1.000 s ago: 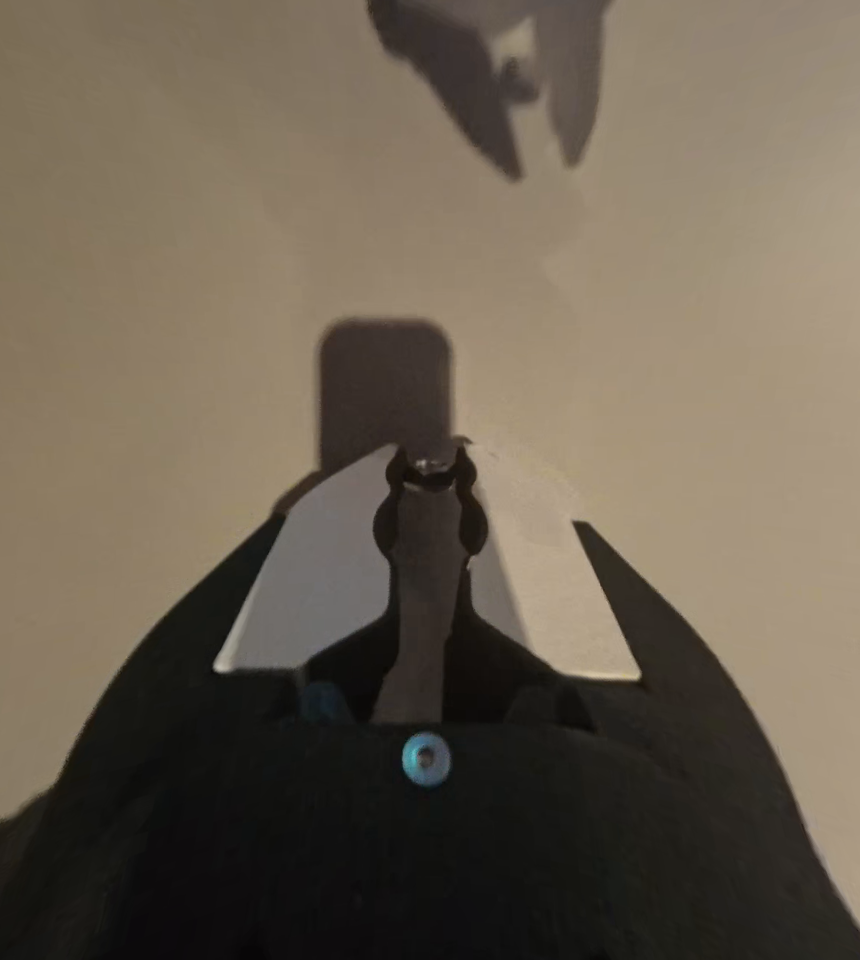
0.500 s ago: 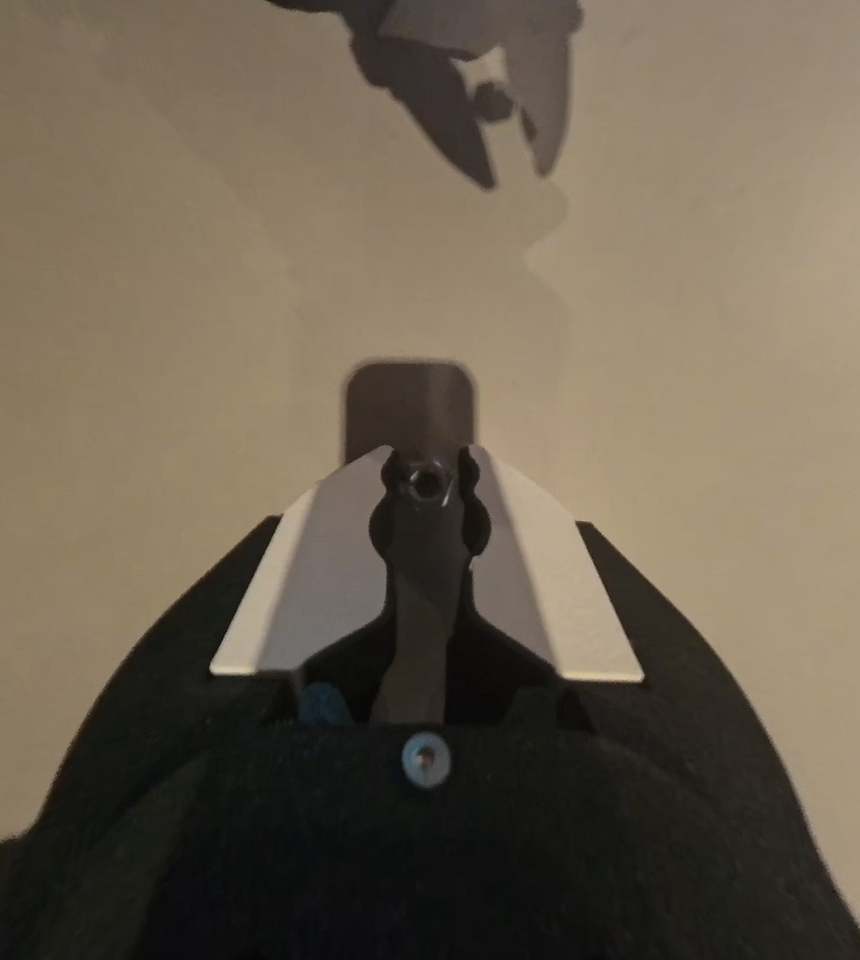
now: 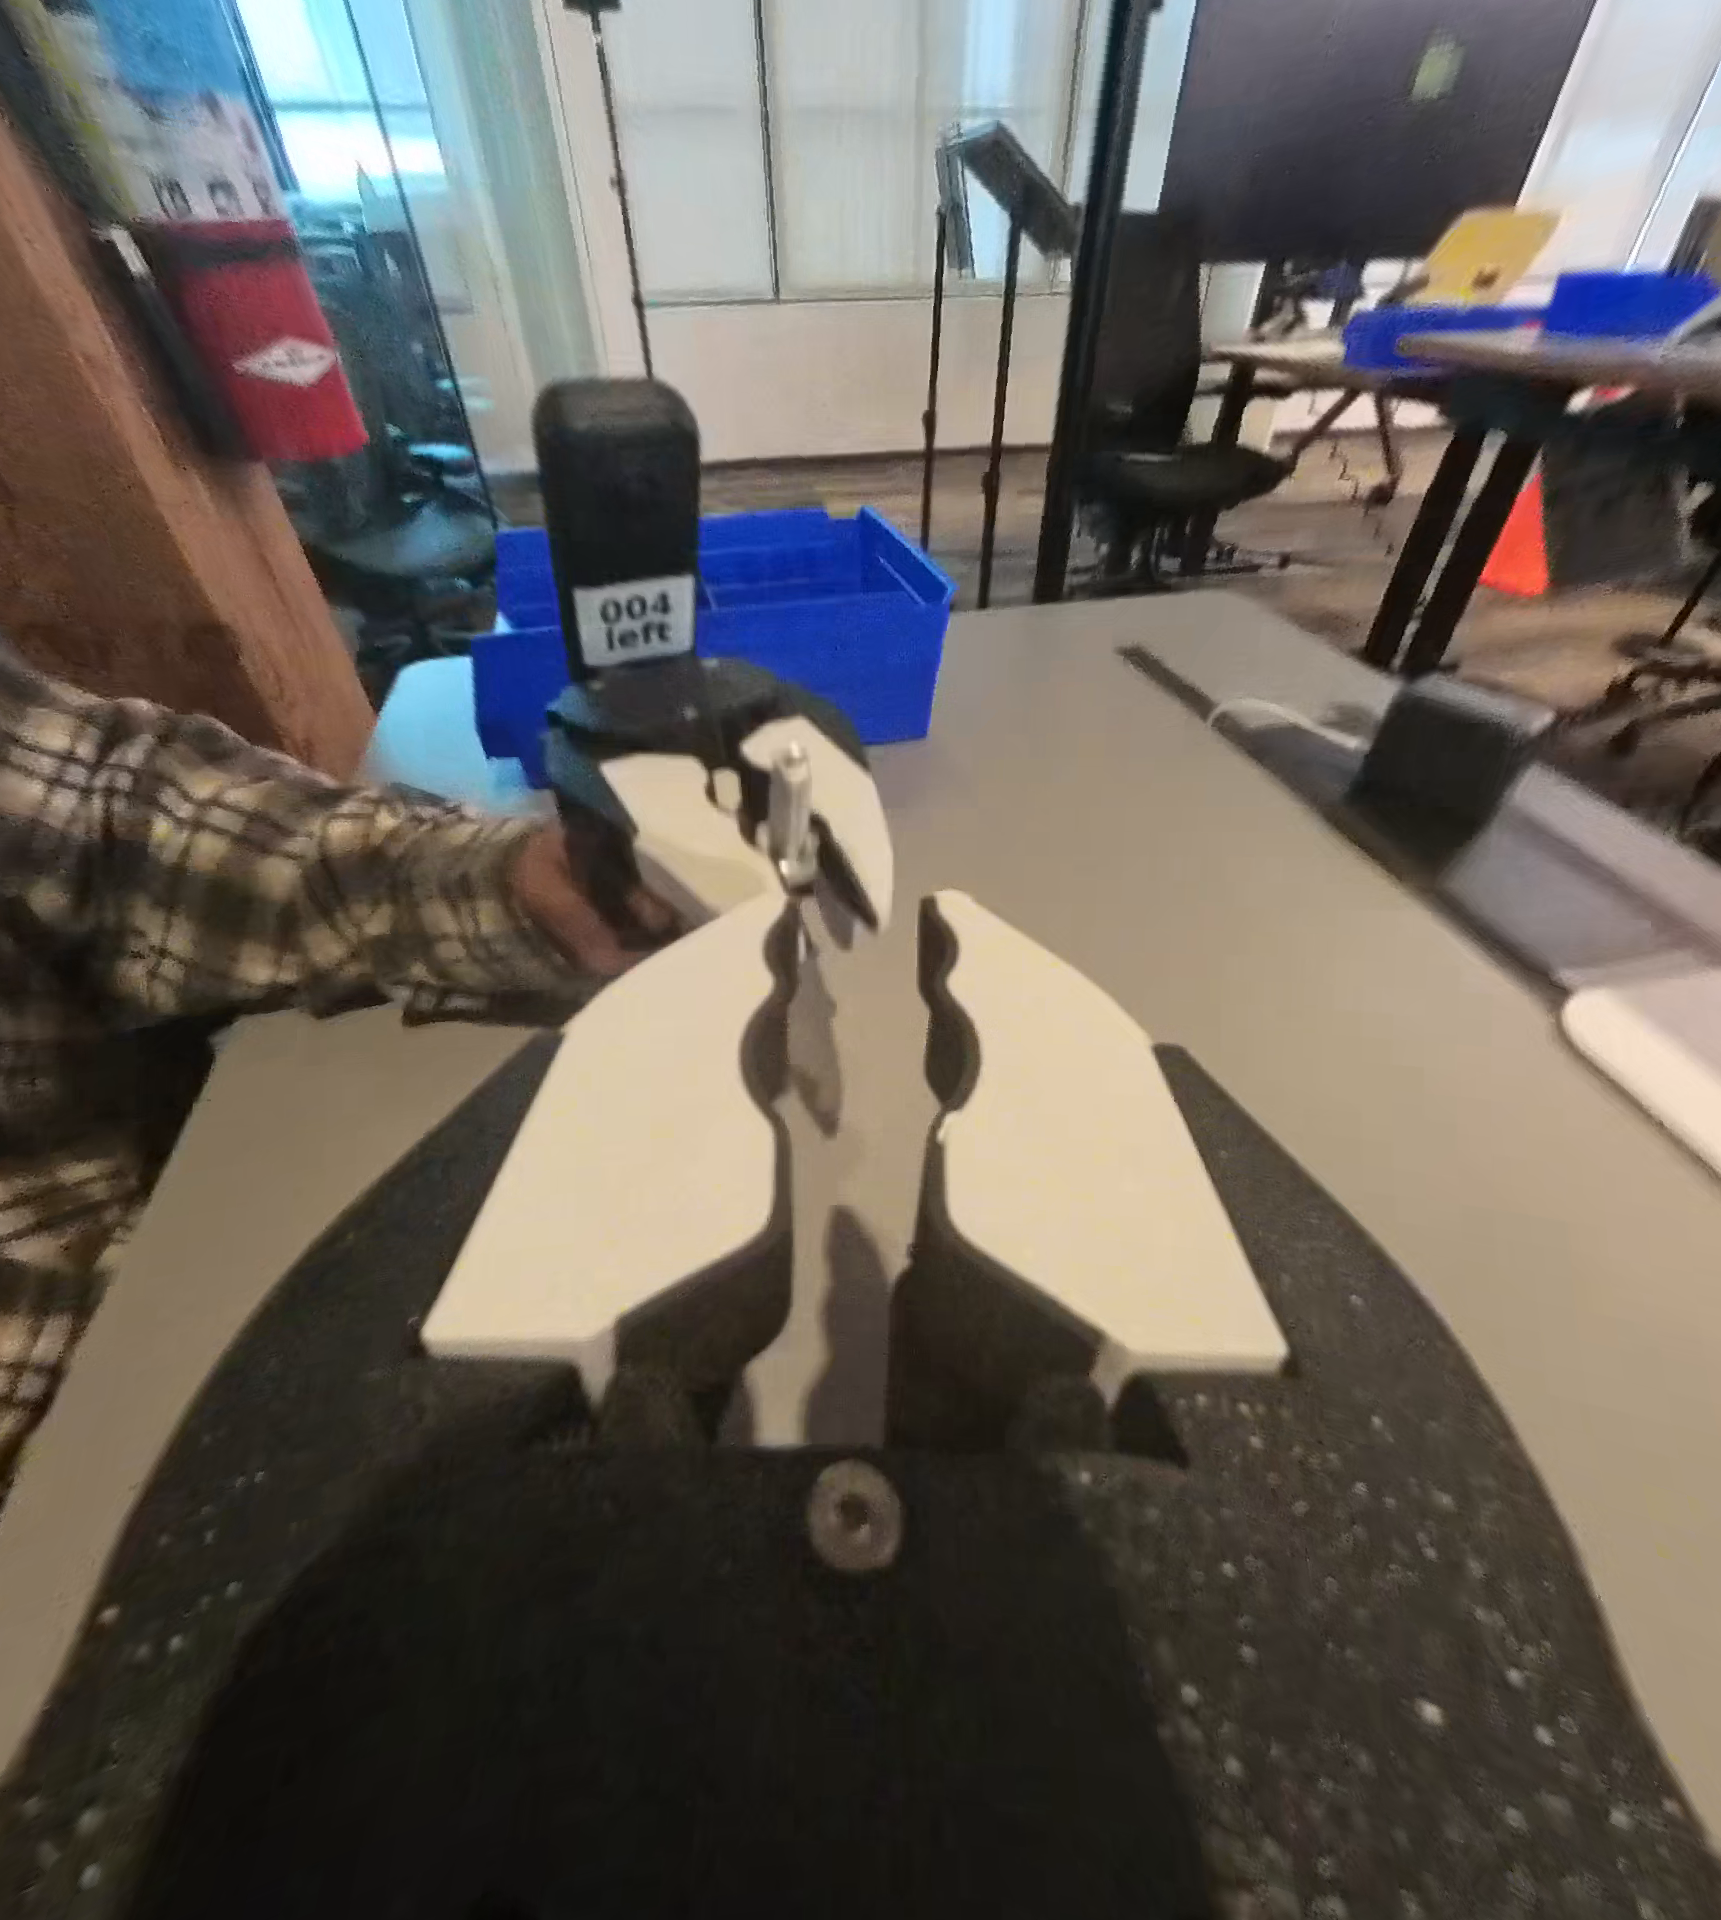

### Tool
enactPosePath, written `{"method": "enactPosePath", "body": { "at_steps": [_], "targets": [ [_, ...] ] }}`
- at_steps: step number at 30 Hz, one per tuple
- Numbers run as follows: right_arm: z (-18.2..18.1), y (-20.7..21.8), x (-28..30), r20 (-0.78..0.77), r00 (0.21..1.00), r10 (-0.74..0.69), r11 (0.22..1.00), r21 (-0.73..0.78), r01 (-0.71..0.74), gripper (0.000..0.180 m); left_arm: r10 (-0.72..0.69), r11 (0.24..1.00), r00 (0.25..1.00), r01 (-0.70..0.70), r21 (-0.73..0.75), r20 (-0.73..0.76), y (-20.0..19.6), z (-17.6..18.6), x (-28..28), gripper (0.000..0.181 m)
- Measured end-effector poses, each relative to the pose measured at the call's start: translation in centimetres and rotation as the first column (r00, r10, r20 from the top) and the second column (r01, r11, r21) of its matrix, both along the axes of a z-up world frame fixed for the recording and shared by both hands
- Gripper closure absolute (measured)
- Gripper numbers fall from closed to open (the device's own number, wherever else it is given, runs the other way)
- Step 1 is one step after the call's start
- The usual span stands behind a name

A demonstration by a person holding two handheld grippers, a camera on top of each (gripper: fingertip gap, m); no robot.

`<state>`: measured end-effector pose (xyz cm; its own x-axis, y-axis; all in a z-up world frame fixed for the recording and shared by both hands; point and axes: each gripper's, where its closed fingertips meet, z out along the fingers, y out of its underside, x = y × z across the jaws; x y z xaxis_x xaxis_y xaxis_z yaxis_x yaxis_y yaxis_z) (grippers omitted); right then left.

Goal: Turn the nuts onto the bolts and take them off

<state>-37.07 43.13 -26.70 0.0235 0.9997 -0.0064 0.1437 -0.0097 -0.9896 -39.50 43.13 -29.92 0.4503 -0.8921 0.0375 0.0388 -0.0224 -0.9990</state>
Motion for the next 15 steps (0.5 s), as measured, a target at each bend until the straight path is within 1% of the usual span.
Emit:
{"method": "enactPosePath", "body": {
  "at_steps": [2,4,8,9,11,13,15],
  "targets": [
    [0.4,-0.5,-1.5,0.033,0.999,0.009,0.997,0.078,-0.011,0.156,-0.006,1.000,1.000,0.006,0.000,-0.009,-0.1,-0.2,0.3,0.166],
    [0.3,-0.8,-2.9,0.065,0.997,0.034,0.992,0.121,-0.041,0.156,-0.012,1.000,1.000,0.012,0.002,-0.014,-0.3,-0.2,0.5,0.166],
    [-0.7,-1.6,-4.6,0.111,0.986,0.120,0.987,0.091,-0.131,0.155,-0.019,1.000,1.000,0.019,0.008,-0.021,-0.4,-0.2,0.7,0.166],
    [-0.9,-1.7,-4.8,0.119,0.984,0.132,0.985,0.092,-0.143,0.156,-0.021,1.000,0.999,0.021,0.008,-0.025,-0.5,-0.2,0.7,0.166],
    [-1.0,-2.1,-5.1,0.126,0.976,0.177,0.977,0.093,-0.190,0.170,-0.022,1.000,0.999,0.022,0.007,-0.034,-0.5,-0.3,0.8,0.166],
    [-1.1,-2.2,-5.3,0.146,0.969,0.198,0.973,0.094,-0.212,0.170,-0.017,1.000,0.999,0.018,0.004,-0.047,-0.4,-0.5,0.7,0.166],
    [-1.5,-2.1,-5.4,0.202,0.955,0.216,0.967,0.089,-0.238,0.171,-0.008,1.000,0.996,0.008,0.001,-0.085,-0.2,-1.0,0.7,0.165]
  ]
}}
